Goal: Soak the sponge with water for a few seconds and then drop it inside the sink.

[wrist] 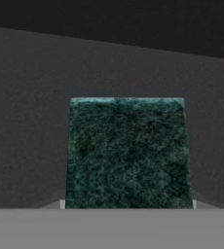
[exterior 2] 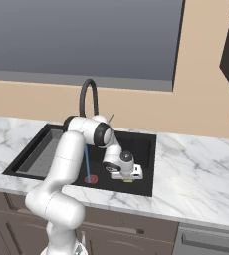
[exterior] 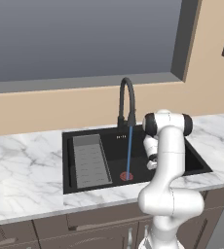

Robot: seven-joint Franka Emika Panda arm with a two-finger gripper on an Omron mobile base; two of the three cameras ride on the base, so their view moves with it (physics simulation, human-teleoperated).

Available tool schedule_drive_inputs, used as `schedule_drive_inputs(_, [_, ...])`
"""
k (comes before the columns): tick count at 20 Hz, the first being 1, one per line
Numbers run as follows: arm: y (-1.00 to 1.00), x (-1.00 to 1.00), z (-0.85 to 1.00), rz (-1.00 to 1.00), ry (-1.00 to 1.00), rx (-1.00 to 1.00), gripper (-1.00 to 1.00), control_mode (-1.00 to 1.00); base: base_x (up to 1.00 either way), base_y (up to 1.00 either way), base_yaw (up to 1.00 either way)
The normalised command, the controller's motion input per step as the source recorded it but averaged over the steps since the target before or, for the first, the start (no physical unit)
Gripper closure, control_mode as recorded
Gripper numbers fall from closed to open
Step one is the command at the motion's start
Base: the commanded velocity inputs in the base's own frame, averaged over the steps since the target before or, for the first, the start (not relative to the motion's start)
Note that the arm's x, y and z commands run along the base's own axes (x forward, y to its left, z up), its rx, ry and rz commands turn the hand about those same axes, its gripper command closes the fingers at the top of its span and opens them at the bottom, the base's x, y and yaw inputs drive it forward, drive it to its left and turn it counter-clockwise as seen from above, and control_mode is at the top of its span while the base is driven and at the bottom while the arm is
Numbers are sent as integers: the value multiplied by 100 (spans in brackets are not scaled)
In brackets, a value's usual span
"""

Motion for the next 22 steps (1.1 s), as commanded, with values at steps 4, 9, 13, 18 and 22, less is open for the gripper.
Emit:
schedule_drive_inputs(4, [0,0,0,0,0,0,100,-100,0,0,0])
schedule_drive_inputs(9, [0,0,0,0,0,0,-100,-100,0,0,0])
schedule_drive_inputs(13, [0,0,0,0,0,0,-100,-100,0,0,0])
schedule_drive_inputs(18, [0,0,0,0,0,0,-100,-100,0,0,0])
schedule_drive_inputs(22, [0,-5,9,0,0,0,-100,-100,0,0,0])
